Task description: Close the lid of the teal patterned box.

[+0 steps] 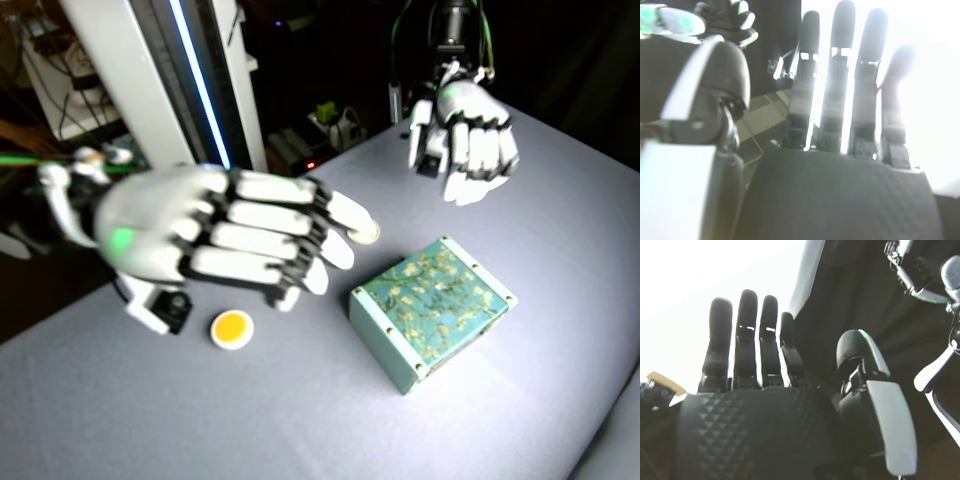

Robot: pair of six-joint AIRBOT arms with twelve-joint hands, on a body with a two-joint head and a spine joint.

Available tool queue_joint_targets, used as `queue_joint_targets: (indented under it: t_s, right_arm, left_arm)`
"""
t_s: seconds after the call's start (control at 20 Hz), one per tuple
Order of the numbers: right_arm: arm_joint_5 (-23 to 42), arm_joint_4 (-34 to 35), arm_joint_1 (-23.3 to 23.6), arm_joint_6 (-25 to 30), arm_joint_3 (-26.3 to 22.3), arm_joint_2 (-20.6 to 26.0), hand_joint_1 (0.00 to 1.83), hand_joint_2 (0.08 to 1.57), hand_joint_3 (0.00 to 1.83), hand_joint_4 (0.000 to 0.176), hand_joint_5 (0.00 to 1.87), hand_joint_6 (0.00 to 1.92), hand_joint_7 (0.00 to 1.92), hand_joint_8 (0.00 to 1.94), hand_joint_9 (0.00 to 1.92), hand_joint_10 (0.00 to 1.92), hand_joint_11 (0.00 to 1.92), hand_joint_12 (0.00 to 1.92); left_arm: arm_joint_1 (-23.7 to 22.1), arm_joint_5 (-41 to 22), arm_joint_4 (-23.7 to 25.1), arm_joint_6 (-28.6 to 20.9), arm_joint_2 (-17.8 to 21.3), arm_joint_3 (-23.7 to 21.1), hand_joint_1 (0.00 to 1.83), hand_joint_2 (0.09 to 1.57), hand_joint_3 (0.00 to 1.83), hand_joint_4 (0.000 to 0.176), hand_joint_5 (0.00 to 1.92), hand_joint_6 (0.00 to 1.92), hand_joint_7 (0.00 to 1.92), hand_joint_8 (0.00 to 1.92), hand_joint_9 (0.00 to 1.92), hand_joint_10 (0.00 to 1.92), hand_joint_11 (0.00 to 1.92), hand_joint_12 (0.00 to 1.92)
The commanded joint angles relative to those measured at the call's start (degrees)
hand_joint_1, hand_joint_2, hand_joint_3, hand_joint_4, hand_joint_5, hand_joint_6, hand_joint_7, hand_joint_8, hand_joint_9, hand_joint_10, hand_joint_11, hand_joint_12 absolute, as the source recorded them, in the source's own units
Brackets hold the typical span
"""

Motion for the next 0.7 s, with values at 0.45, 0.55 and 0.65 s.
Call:
queue_joint_targets:
  t_s: [0.45, 0.55, 0.65]
  right_arm:
    - [21.8, 2.9, -7.7, 0.9, -3.8, 4.4, 0.21, 1.38, 0.0, 0.0, 0.0, 0.0, 0.0, 0.0, 0.0, 0.0, 0.01, 0.27]
    - [23.9, 2.8, -8.1, 0.9, -3.9, 4.6, 0.27, 1.37, 0.0, 0.0, 0.0, 0.0, 0.0, 0.0, 0.0, 0.0, 0.0, 0.05]
    - [25.0, 2.9, -8.3, 0.9, -4.2, 5.3, 0.25, 1.32, 0.0, 0.011, 0.0, 0.0, 0.0, 0.0, 0.0, 0.0, 0.0, 0.0]
  left_arm:
    - [3.1, -17.7, -3.4, 3.7, 3.6, -2.7, 0.18, 1.3, 0.0, 0.153, 0.0, 0.0, 0.0, 0.0, 0.0, 0.0, 0.0, 0.0]
    - [4.0, -20.4, -5.0, 4.7, 4.4, -3.3, 0.09, 1.3, 0.0, 0.084, 0.0, 0.0, 0.0, 0.0, 0.0, 0.0, 0.0, 0.0]
    - [4.6, -21.6, -6.1, 5.0, 5.4, -3.7, 0.21, 1.26, 0.0, 0.125, 0.0, 0.0, 0.0, 0.0, 0.0, 0.0, 0.0, 0.0]
